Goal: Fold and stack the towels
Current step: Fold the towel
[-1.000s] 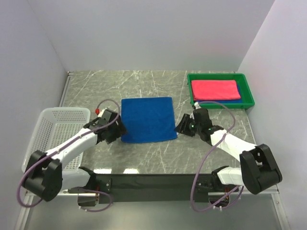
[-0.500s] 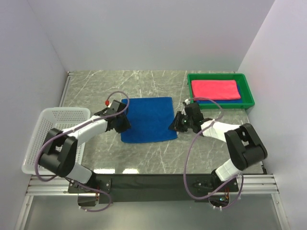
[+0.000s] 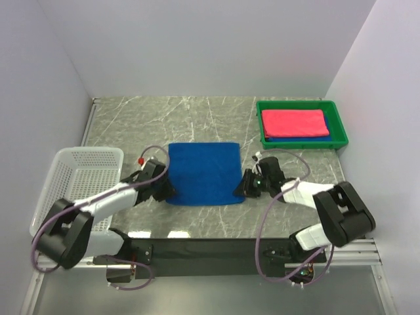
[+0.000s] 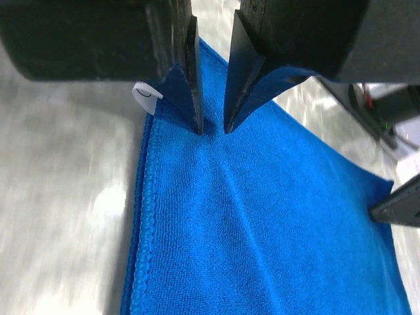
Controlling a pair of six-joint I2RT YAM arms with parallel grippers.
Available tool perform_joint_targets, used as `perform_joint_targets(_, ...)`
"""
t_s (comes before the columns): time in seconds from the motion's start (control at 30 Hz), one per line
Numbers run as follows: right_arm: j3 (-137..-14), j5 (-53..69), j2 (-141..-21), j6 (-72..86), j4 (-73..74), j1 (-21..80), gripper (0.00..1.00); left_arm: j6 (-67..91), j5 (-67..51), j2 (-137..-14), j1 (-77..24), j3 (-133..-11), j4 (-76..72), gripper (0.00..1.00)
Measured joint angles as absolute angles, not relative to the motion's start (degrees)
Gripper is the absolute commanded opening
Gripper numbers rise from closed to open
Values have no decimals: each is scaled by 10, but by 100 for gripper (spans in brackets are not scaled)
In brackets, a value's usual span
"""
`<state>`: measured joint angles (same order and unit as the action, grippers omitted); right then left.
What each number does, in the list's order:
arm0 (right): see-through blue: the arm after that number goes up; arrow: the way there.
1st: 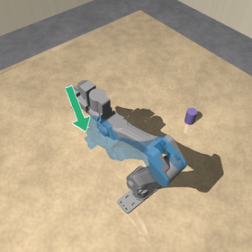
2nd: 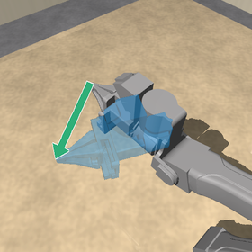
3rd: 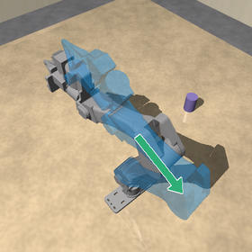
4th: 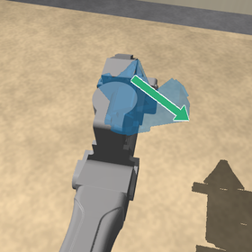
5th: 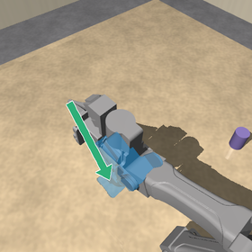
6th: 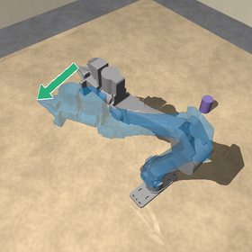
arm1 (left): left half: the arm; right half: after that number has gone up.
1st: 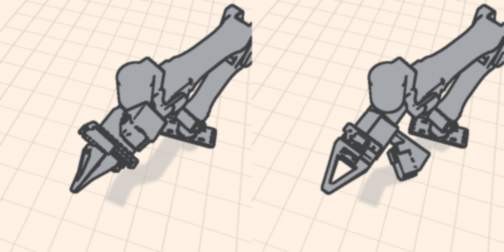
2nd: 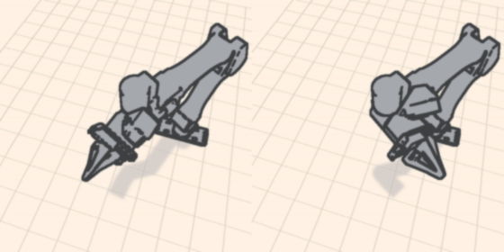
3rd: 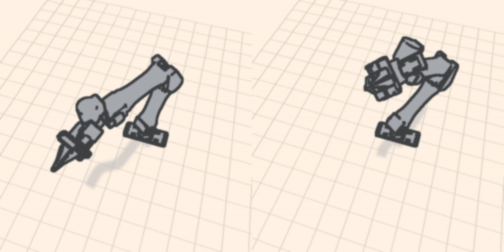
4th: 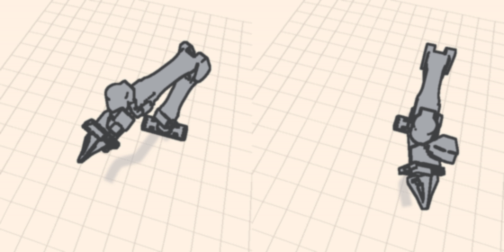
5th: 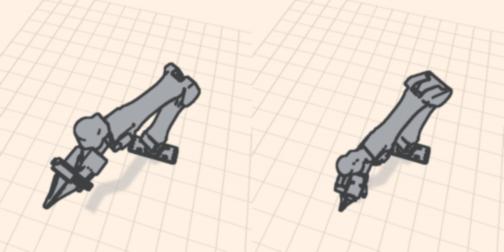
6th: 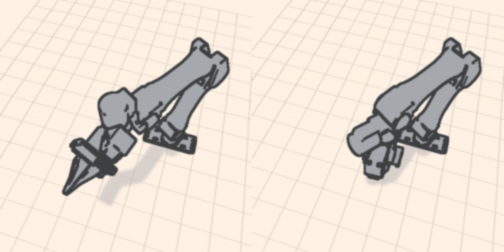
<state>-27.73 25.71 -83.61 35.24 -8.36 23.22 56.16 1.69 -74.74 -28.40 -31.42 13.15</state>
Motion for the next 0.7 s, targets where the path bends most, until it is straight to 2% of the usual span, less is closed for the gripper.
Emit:
perform_joint_targets(0.1, -229, 275, -784, 353, -82, 233, 29, 581, 10, -686, -300, -269, 132, 45)
perform_joint_targets(0.2, -189, 288, -728, 355, -65, 235, 31, 605, -1, -618, -326, -234, 158, 54)
perform_joint_targets(0.23, -182, 291, -709, 354, -53, 235, 33, 611, -4, -599, -333, -228, 170, 60)
perform_joint_targets(0.33, -181, 291, -658, 341, 0, 236, 41, 623, -8, -540, -342, -224, 221, 69)
perform_joint_targets(0.4, -198, 281, -632, 329, 41, 236, 46, 624, -4, -511, -342, -236, 258, 71)
perform_joint_targets(0.47, -238, 269, -626, 307, 70, 231, 51, 617, 11, -511, -341, -267, 284, 76)
perform_joint_targets(0.53, -291, 256, -637, 278, 83, 223, 52, 598, 29, -536, -332, -322, 300, 83)
perform_joint_targets(0.7, -453, 224, -727, 190, 89, 207, 52, 499, 51, -656, -254, -460, 292, 86)
